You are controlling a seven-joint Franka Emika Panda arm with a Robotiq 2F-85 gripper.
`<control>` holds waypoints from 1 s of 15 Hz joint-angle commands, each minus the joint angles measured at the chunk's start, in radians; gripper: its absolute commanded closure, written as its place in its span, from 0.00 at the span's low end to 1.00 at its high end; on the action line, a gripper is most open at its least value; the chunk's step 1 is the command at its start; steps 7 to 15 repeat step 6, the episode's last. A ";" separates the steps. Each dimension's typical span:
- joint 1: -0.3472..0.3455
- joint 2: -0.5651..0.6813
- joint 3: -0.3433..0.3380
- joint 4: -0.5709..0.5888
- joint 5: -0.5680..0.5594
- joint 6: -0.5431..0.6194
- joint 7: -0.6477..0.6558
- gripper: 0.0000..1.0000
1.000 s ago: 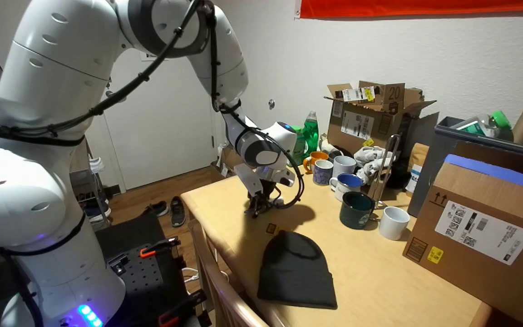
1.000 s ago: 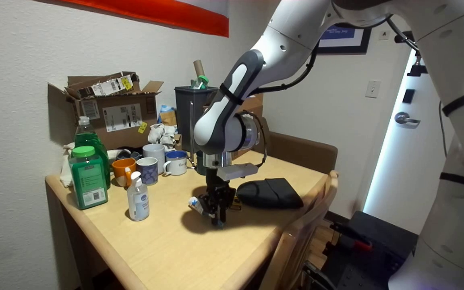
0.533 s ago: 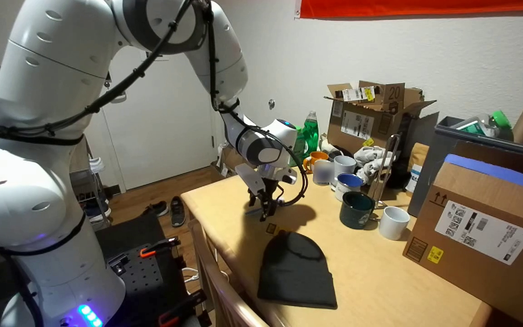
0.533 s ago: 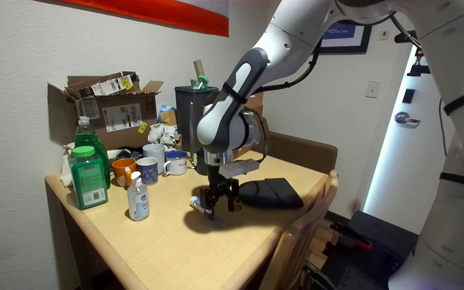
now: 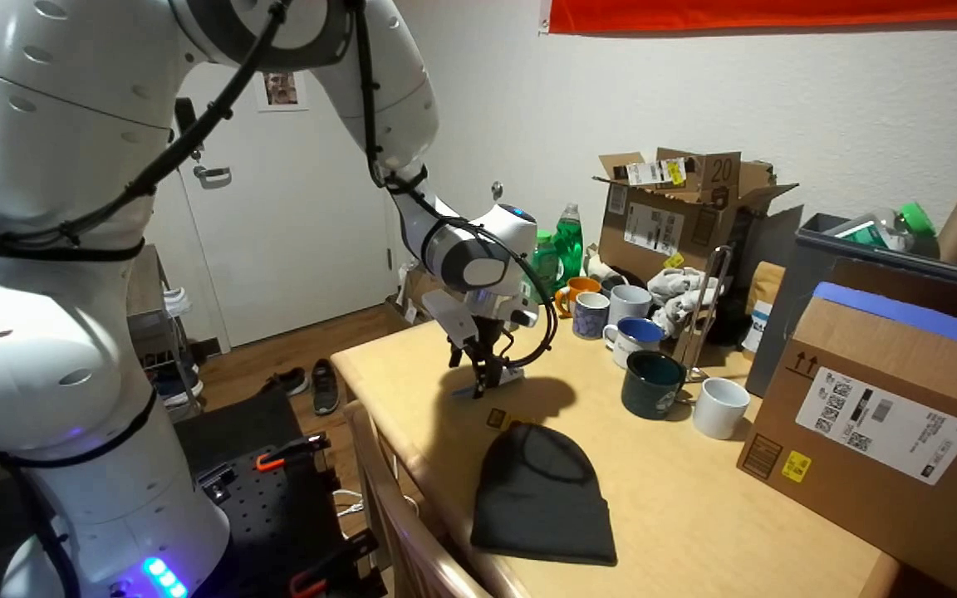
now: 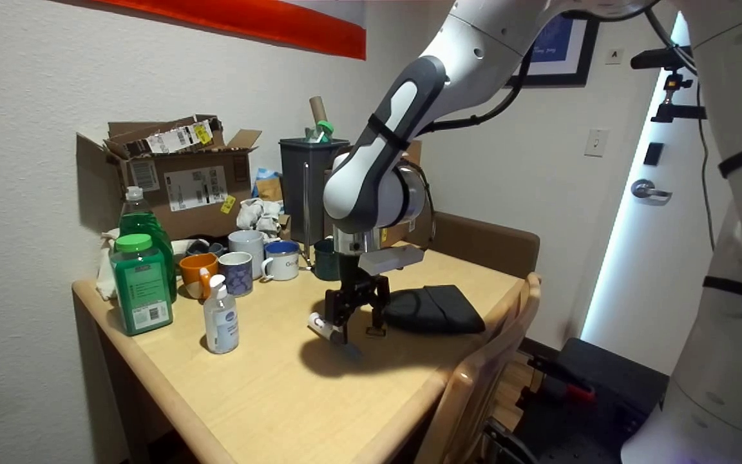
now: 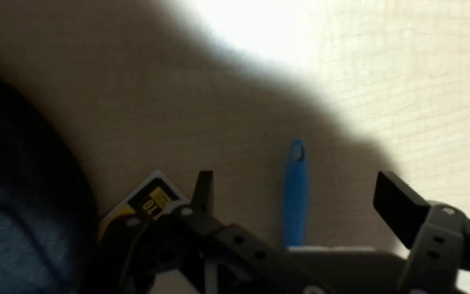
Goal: Roll the lint roller on the beanie
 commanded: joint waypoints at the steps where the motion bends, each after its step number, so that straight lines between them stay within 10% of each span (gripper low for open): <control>1: -0.010 -0.019 0.009 -0.016 -0.007 -0.002 0.005 0.00; 15: -0.010 -0.071 0.009 -0.060 -0.006 -0.002 0.004 0.00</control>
